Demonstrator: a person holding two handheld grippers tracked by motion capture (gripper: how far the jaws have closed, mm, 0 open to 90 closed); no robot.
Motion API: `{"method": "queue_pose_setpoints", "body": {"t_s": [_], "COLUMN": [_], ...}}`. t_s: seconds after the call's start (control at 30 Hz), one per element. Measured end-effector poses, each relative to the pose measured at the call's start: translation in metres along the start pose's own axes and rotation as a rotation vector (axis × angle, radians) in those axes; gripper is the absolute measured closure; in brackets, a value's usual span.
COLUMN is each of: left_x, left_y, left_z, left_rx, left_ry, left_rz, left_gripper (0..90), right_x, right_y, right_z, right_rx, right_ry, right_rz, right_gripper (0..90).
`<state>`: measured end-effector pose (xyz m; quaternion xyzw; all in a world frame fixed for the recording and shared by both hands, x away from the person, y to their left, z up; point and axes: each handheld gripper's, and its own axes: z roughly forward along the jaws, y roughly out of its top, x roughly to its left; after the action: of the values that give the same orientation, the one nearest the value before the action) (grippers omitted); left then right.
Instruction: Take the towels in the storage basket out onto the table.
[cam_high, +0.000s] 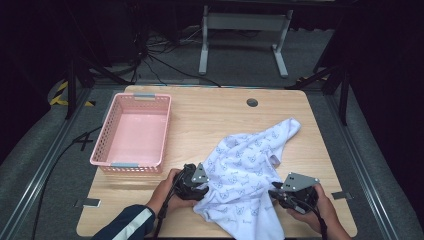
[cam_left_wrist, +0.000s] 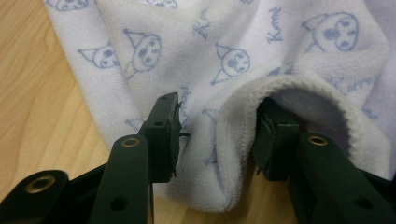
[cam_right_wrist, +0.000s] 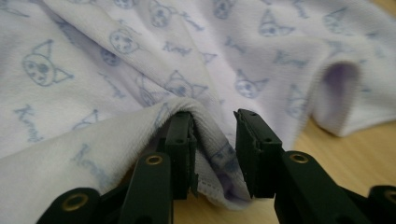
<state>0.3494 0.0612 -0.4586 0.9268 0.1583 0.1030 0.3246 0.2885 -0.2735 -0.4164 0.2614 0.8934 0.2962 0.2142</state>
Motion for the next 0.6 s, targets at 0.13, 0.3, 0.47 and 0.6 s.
{"method": "queue_pose_setpoints", "body": {"t_s": [0.13,0.3,0.47,0.6], "left_x": [0.008,0.020,0.026,0.025], "left_y": [0.000,-0.002,-0.002,-0.003], "left_z": [0.000,0.001,0.004,-0.001], "left_rx": [0.007,0.004,-0.009,-0.029], "left_ry": [0.070,0.126,0.177,0.142], "left_rz": [-0.018,-0.106,-0.130,-0.150], "left_gripper": [57.6,54.5,54.3,49.6], "right_x": [-0.020,-0.037,-0.060,-0.065], "right_y": [-0.004,-0.010,-0.019,-0.019], "right_z": [-0.013,-0.016,-0.027,-0.034], "right_rx": [0.003,0.025,0.030,-0.055], "right_ry": [-0.070,-0.167,-0.256,-0.213], "right_rz": [0.047,0.117,0.226,0.260], "right_gripper": [64.4,63.0,60.7,60.9]}}
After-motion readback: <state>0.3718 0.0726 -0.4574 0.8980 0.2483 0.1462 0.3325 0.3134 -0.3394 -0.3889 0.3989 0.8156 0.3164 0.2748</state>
